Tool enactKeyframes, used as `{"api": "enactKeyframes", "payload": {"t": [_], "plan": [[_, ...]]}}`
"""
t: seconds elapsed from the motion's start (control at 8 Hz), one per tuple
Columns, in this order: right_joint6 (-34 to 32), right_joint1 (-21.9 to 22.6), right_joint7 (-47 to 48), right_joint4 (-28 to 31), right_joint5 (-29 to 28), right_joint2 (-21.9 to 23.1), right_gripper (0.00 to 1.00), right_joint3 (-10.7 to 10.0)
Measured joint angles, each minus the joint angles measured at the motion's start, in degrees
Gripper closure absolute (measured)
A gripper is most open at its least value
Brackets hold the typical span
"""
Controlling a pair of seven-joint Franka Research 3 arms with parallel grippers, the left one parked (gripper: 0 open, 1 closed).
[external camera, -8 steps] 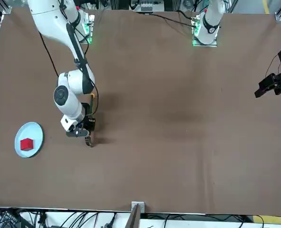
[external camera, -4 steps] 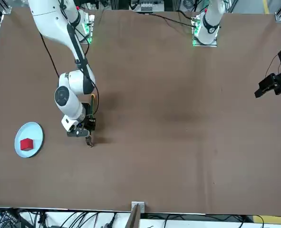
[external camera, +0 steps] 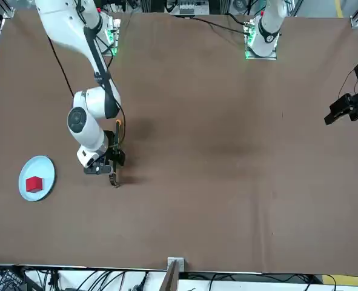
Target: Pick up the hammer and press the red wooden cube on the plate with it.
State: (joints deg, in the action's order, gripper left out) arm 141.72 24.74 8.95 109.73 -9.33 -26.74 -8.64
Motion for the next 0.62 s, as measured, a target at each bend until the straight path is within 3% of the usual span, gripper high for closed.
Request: {"api": "enactKeyframes", "payload": {"t": [0.25,0.62], "plan": [[-8.85,-0.5,-0.01,-1.69,0.35,6.68,0.0,-1.66],[-26.18,-1.67,-4.78,-7.97,4.0,16.29,0.0,-6.25]]}}
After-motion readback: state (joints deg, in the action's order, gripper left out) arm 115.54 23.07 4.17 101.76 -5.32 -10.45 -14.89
